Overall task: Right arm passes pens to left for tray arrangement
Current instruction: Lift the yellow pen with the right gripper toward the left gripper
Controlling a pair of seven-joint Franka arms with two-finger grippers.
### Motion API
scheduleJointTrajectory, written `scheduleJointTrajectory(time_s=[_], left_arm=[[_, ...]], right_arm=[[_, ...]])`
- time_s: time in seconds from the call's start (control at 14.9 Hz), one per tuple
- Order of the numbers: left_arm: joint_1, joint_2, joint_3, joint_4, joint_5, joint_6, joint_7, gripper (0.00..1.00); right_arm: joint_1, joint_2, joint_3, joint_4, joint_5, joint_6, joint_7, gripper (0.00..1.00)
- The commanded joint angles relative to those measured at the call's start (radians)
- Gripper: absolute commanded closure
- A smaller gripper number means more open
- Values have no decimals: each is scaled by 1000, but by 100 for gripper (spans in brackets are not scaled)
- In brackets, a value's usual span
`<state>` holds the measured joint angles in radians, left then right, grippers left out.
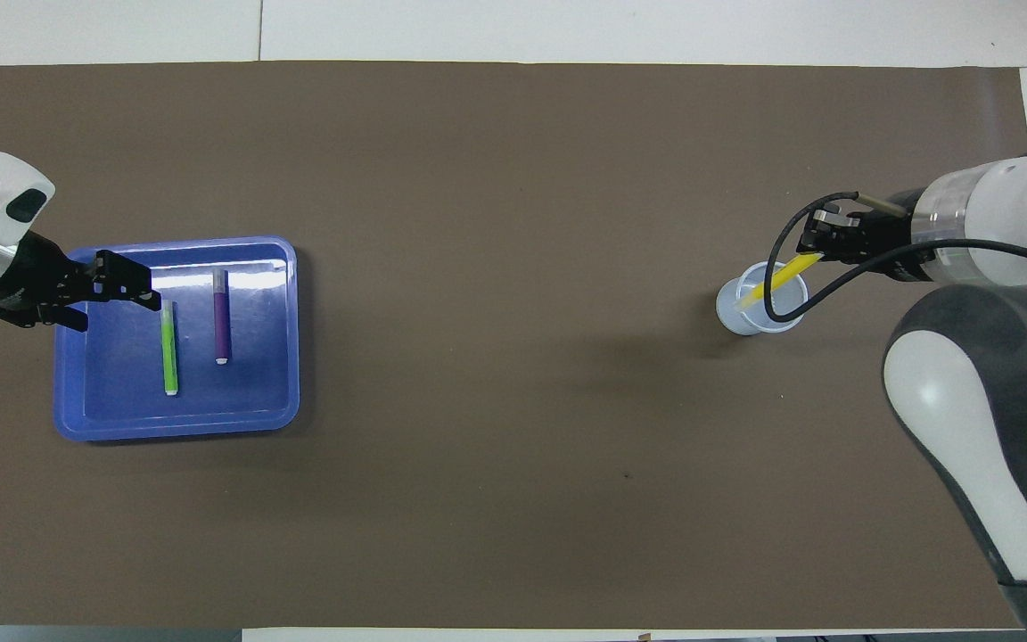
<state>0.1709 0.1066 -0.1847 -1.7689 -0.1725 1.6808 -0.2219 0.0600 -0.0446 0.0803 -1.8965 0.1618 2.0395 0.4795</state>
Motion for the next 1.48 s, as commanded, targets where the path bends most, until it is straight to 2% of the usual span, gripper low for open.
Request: scheduleJointTrajectory(time_s=[0.0, 0.13, 0.27, 0.4, 0.6, 0.8, 1.07, 1.27, 1.41], left_arm=[[-42, -33, 1, 62, -70, -73, -228, 0], [-48, -80, -16, 60, -129, -82, -392, 0], [-53, -109, -33, 62, -191, -85, -593, 0], [-59, -140, -62, 62, -209, -76, -791, 0], [-59, -182, -129, 63, -222, -63, -1106, 0], [-60, -220, -166, 68, -222, -23, -1409, 0], [-88, -277, -206, 68, -202, 43, -1712, 0], [-137, -289, -268, 60, -93, 146, -1930, 0], [-166, -297, -271, 45, -58, 183, -1979, 0]], right_arm=[[-5, 18, 51, 46, 140, -22, 111, 100], [-5, 19, 56, 48, 318, -19, 174, 100], [-5, 29, 109, 63, 419, 2, 311, 100], [-3, 70, 160, 134, 476, 19, 491, 100], [-3, 127, 252, 217, 492, 39, 710, 100], [3, 164, 312, 258, 548, 79, 844, 100], [6, 212, 375, 301, 548, 97, 950, 100], [11, 213, 413, 304, 548, 126, 976, 100], [14, 213, 426, 303, 542, 128, 978, 100]])
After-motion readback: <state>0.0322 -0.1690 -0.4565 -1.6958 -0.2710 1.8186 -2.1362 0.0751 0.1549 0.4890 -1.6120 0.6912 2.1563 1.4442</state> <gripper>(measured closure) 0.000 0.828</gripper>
